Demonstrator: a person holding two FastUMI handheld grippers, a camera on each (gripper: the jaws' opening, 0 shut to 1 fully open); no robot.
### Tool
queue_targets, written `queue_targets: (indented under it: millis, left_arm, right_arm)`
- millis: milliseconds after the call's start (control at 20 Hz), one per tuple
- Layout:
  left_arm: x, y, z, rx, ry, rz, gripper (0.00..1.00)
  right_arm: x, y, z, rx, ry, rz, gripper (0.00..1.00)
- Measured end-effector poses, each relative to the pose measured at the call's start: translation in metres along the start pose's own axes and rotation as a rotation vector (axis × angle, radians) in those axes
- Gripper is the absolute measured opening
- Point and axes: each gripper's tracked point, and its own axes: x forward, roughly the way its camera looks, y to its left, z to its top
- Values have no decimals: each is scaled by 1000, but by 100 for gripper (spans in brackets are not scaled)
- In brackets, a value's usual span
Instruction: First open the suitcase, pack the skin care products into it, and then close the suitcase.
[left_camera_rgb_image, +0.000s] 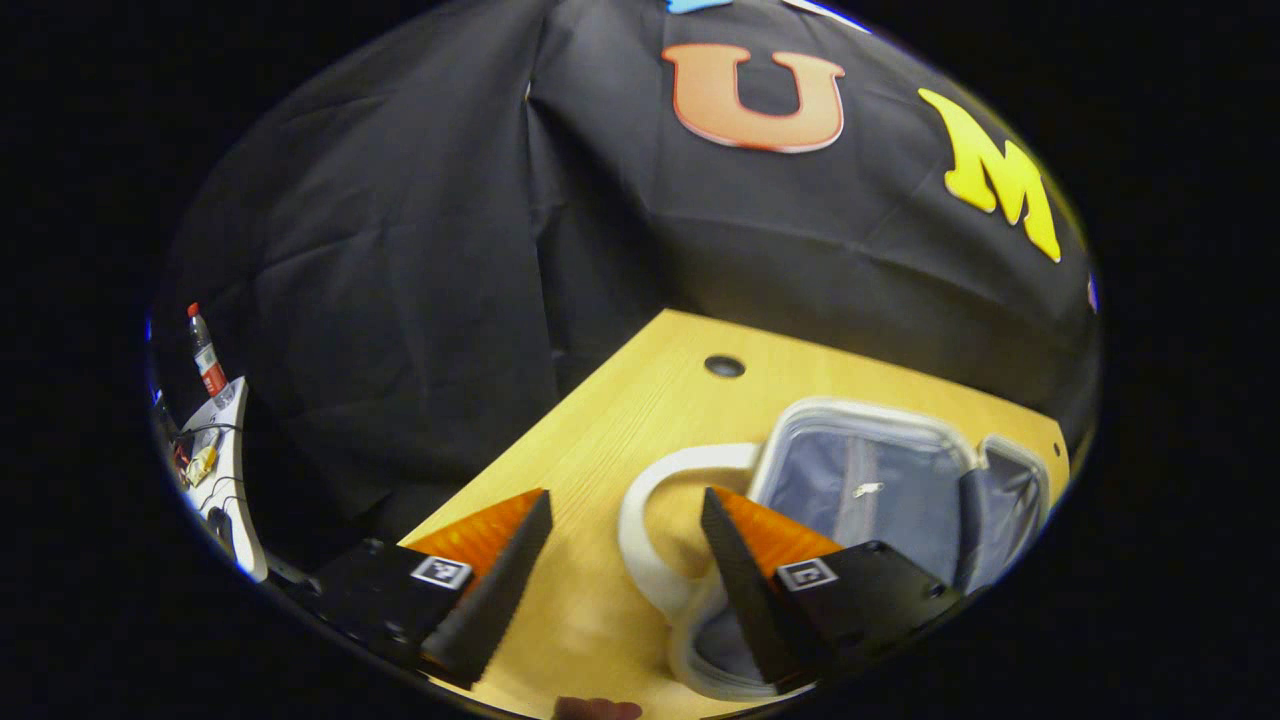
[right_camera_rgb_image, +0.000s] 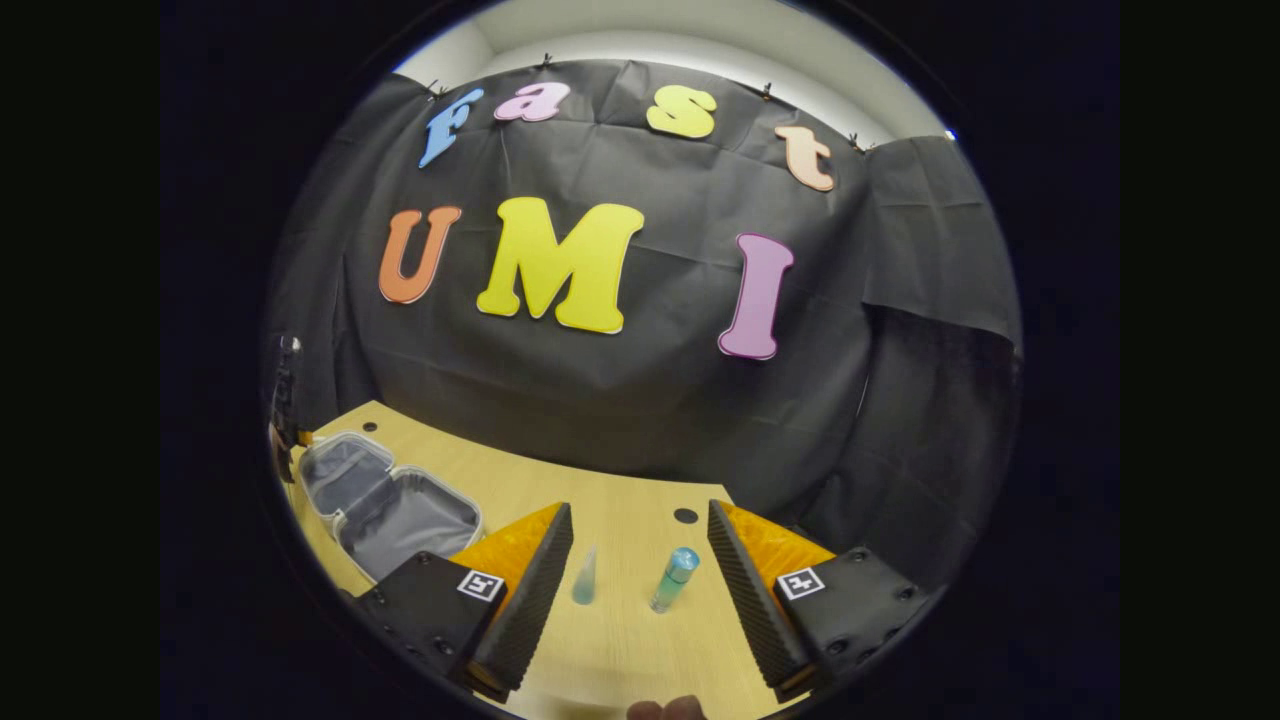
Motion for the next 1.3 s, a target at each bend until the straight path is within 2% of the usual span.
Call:
queue_targets:
  millis: [50,250,400,600,700,950,1050,1250,1300]
  left_arm:
    - [-21,-14,16,13,-44,-11,100]
    - [-100,-106,58,54,-203,-64,98]
    - [-154,-177,64,85,-277,-98,98]
    - [-207,-284,52,82,-309,-234,98]
    - [-222,-340,34,112,-289,-335,98]
    - [-244,-475,-49,243,-177,-589,98]
    - [-242,-519,-83,297,-133,-657,98]
    - [-212,-573,-142,352,-21,-701,98]
    - [-196,-580,-151,363,2,-688,98]
  right_arm:
    - [1,0,0,7,-10,14,80]
    - [4,-4,-8,34,-27,77,80]
    - [4,-15,-18,74,-16,117,80]
    - [9,-52,-29,102,-19,92,81]
    - [12,-69,-37,105,-5,86,81]
    - [18,-115,-56,90,32,63,80]
    - [17,-133,-70,84,65,53,81]
    - [13,-169,-94,50,117,22,80]
    - [13,-177,-99,45,127,10,80]
